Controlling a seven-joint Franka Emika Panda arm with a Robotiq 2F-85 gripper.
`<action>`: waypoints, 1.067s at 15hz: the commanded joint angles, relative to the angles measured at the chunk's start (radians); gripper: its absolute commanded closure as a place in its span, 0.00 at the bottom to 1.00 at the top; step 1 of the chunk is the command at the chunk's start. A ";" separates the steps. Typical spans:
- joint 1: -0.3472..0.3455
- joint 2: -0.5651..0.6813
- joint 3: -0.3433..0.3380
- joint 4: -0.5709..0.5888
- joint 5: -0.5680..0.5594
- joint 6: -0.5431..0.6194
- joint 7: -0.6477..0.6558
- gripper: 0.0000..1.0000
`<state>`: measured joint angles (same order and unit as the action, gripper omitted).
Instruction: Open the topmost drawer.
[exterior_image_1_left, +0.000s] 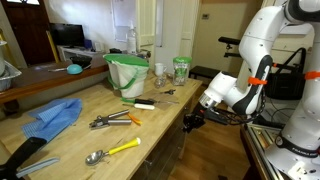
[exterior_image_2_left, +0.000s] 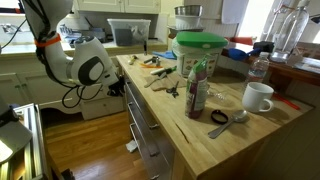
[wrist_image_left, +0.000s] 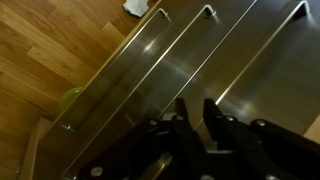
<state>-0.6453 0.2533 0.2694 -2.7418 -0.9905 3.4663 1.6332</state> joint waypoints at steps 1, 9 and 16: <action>-0.021 -0.072 -0.048 -0.005 -0.192 -0.050 0.124 0.69; 0.087 -0.246 0.000 -0.011 -0.314 -0.167 0.105 0.90; 0.286 -0.280 0.133 0.067 -0.269 -0.458 0.036 1.00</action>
<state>-0.3912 -0.0063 0.3681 -2.7139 -1.2126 3.1184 1.6373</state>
